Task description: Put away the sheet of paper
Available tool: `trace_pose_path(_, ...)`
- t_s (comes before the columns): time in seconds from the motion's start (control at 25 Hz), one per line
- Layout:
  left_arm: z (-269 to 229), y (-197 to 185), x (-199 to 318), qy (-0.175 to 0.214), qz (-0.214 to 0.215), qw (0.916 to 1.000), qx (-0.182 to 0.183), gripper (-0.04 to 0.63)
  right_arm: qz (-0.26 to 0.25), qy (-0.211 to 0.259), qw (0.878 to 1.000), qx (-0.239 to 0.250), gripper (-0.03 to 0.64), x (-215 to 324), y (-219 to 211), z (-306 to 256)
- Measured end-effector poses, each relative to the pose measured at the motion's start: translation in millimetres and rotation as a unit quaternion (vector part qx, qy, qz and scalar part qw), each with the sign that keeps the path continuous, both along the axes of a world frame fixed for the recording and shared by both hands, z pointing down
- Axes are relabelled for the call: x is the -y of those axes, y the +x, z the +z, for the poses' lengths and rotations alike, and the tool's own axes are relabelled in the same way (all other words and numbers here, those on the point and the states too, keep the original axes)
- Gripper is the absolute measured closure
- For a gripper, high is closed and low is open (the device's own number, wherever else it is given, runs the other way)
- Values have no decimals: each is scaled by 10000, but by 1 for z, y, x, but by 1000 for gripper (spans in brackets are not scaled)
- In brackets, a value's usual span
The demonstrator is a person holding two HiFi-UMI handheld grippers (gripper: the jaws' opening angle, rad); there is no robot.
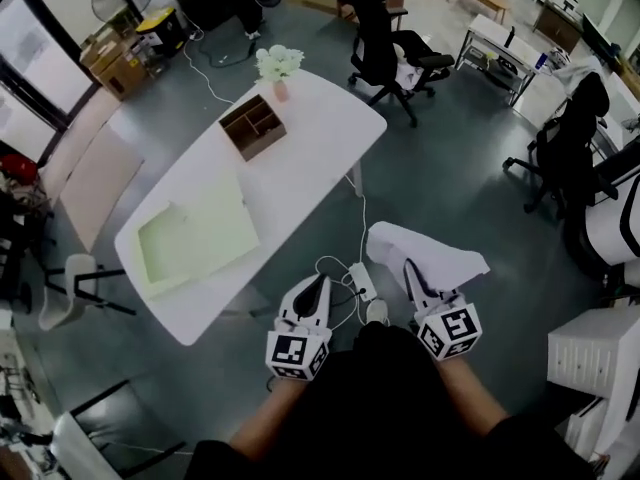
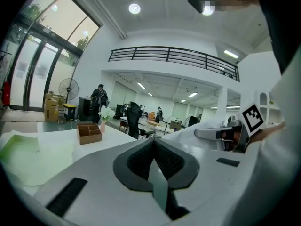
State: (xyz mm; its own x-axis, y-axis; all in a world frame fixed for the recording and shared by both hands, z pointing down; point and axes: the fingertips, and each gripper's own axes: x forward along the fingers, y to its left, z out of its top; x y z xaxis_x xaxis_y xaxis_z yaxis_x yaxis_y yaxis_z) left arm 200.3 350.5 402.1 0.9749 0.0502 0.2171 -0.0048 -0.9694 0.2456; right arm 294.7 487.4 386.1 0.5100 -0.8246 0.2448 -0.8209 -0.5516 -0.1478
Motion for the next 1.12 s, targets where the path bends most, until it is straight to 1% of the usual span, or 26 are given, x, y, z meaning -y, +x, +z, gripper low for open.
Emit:
trace_pose_path(0.12,-4,14,0,88,-400,9992,-1,592,-537,22,9985,117,618,10,15,4)
trace_pose_path(0.24,-5,20,5,228,-766,9968,71,592,-1120,-47,9936,147,618,22,17,14)
trace_pose_path(0.4,-7,27,9,302,-1228,9920,-4,591,-1653,-111,9859,245,618,31,23,24)
trace_pose_path(0.52,-7,27,10,343,-1478,9884,28,592,-2028,-110,9789,242,618,38,21,27)
trace_pose_path(0.64,-4,21,10,425,-1692,9846,96,592,-2322,-25,9724,238,618,47,20,29)
trace_pose_path(0.8,3,2,20,503,-1962,9789,277,592,-2682,145,9628,289,618,70,8,31)
trace_pose_path(0.96,5,-10,33,488,-2311,9710,363,592,-3137,254,9486,343,618,97,-7,26)
trace_pose_path(1.12,4,-23,53,472,-2640,9627,348,592,-3484,353,9359,388,618,126,-22,20)
